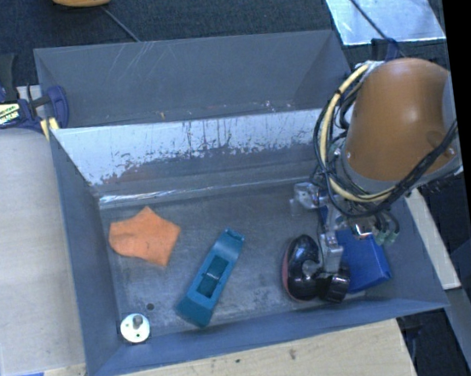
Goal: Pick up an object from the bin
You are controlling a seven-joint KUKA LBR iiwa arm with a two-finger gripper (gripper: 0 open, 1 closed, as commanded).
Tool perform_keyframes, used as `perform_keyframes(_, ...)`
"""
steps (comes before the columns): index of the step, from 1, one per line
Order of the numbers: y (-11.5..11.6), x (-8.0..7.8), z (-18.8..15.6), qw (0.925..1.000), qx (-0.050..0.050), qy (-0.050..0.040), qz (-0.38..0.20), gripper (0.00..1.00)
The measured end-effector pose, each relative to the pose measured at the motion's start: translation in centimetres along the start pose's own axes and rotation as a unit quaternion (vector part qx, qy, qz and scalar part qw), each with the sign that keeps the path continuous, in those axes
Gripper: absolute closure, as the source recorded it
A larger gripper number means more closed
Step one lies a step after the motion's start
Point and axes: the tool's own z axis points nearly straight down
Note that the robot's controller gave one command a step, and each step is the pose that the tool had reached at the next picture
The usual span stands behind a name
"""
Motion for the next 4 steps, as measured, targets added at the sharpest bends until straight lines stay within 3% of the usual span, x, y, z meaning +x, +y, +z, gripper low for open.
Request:
perform_keyframes(1,0.0,-0.2,-0.5,1.0,0.0,-0.0046,0.0,0.0)
perform_keyframes(2,-1.0,0.0,4.4,0.9999,0.0,-0.0081,0.008,0.0)
perform_keyframes(3,-1.1,0.8,8.3,0.9994,0.0,-0.0024,-0.033,0.0)
perform_keyframes(4,0.2,-0.4,14.1,0.9875,0.001,-0.0043,-0.158,1.0)
